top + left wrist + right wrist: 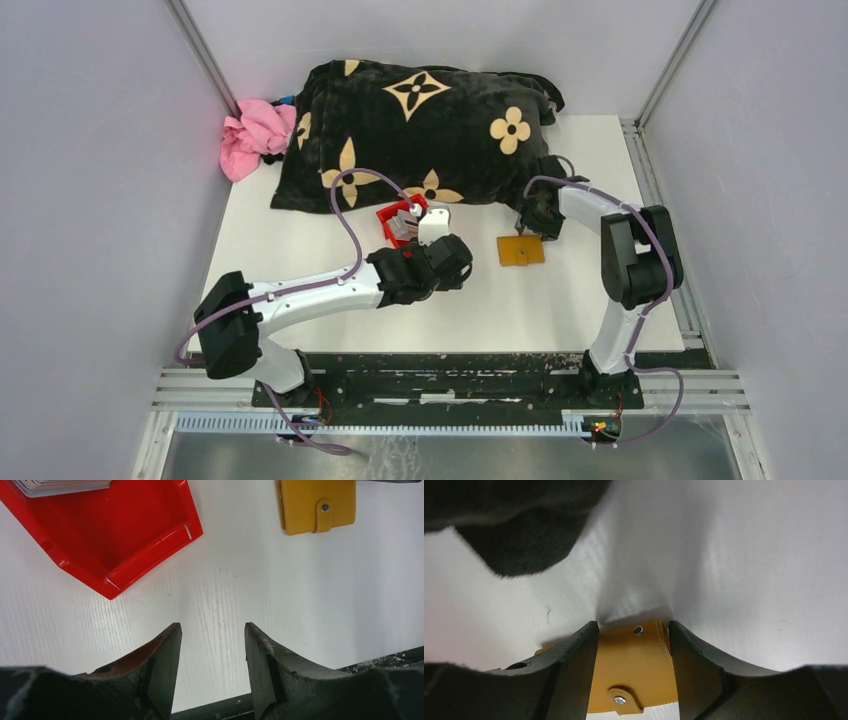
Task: Put the credit cards into the card holder
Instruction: Move the card holder to the center of the board.
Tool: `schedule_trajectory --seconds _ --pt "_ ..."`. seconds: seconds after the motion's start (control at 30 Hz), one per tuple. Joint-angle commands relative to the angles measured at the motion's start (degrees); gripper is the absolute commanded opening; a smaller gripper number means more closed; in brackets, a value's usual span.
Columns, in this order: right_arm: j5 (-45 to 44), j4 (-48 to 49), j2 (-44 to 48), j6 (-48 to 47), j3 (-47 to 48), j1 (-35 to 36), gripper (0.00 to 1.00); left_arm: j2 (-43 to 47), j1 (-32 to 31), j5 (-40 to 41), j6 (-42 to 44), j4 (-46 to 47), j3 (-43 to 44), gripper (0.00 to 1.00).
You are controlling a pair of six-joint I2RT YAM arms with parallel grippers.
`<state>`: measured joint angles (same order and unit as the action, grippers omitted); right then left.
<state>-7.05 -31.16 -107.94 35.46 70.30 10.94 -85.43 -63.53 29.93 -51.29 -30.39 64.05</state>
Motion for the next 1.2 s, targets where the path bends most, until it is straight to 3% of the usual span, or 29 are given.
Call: schedule_trajectory --seconds 0.0,0.5,0.9,1.17 --pt "8.00 -1.59 -0.59 -1.82 -3.11 5.51 0.60 2.10 -1.42 2.66 -3.37 0.39 -0.62 0.57" --pt "7.83 -3.91 3.52 -6.47 -6.52 22.42 0.60 1.31 -2.73 2.76 -6.32 0.55 -4.31 0.57" --pt "15.06 -5.01 8.39 -11.17 -9.20 27.99 0.60 -3.65 -4.00 2.76 -7.12 0.90 -3.90 0.56" --pt "9.52 -7.10 12.77 -12.84 -6.24 28.00 0.62 -6.32 -5.74 2.61 -7.53 2.54 -4.46 0.56"
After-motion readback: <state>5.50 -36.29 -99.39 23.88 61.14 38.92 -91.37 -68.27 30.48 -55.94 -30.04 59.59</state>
